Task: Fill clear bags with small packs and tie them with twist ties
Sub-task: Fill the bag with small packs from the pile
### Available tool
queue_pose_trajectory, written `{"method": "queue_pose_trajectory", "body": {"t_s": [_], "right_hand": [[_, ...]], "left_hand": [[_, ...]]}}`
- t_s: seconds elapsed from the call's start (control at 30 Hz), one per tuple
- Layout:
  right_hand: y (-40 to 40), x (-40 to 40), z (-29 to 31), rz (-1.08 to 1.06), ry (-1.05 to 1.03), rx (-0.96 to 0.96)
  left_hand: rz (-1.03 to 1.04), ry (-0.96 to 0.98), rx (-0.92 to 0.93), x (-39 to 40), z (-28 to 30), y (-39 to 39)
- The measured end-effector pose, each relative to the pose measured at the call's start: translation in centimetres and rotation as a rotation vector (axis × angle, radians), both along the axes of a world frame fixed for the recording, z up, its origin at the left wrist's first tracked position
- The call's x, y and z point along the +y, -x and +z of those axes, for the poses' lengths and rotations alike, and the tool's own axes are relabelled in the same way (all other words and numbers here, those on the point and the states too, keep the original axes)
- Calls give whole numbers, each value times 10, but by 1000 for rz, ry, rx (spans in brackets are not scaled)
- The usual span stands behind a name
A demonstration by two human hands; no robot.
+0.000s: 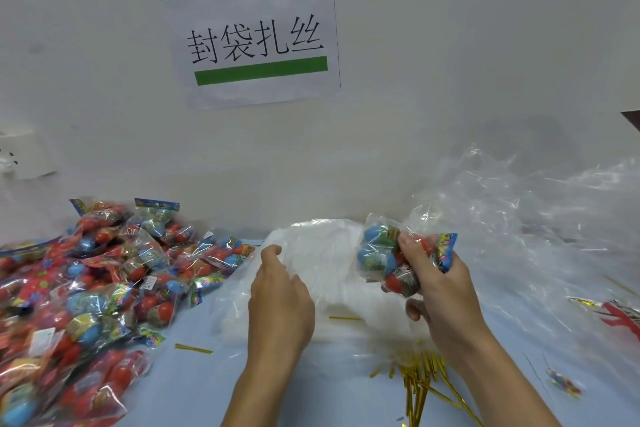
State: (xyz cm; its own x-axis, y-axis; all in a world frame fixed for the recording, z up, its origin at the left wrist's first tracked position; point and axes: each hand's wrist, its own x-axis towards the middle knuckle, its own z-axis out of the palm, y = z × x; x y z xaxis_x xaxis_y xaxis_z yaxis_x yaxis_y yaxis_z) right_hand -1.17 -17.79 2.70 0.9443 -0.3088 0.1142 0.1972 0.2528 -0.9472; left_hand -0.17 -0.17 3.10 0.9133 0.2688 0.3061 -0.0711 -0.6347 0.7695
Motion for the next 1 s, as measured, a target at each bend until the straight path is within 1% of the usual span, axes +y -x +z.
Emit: {"method": "queue_pose_trajectory", "body": {"t_s": [0.1,0.23,0.3,0.37,0.43,0.47,0.5,0.57,0.67,0.73,0.83,0.9,1.0], "right_hand": [[4,1,5,117,-58,-50],[11,-5,9,360,-119,-60],[12,-12,8,458,-33,-22],[14,-17,7,483,101,22],[16,-16,8,439,227,67],[15,-14,7,406,270,84],[14,-12,6,364,296,90],[11,-8,3,250,302,80],[2,-4,-2,43,165,32],[-3,-3,-4,-80,83,21],[-8,0,-8,-224,-30,28],[-10,2,-10,-283,-127,29],[-9,6,-8,-331,-270,-3]], "left_hand": [[8,47,-99,0,4,1],[-91,139,-228,-8,10,4],[-148,201,-252,-11,12,4],[-194,317,-256,-13,13,4],[-224,418,-255,-15,13,5],[-239,429,-262,-16,13,5],[-256,408,-274,-19,13,6],[-293,286,-299,-24,12,9],[-341,67,-373,-29,11,12],[-376,-31,-413,-31,9,13],[-460,-115,-416,-36,5,15],[-505,-148,-397,-41,1,17],[-495,-161,-370,-45,-2,16]]}}
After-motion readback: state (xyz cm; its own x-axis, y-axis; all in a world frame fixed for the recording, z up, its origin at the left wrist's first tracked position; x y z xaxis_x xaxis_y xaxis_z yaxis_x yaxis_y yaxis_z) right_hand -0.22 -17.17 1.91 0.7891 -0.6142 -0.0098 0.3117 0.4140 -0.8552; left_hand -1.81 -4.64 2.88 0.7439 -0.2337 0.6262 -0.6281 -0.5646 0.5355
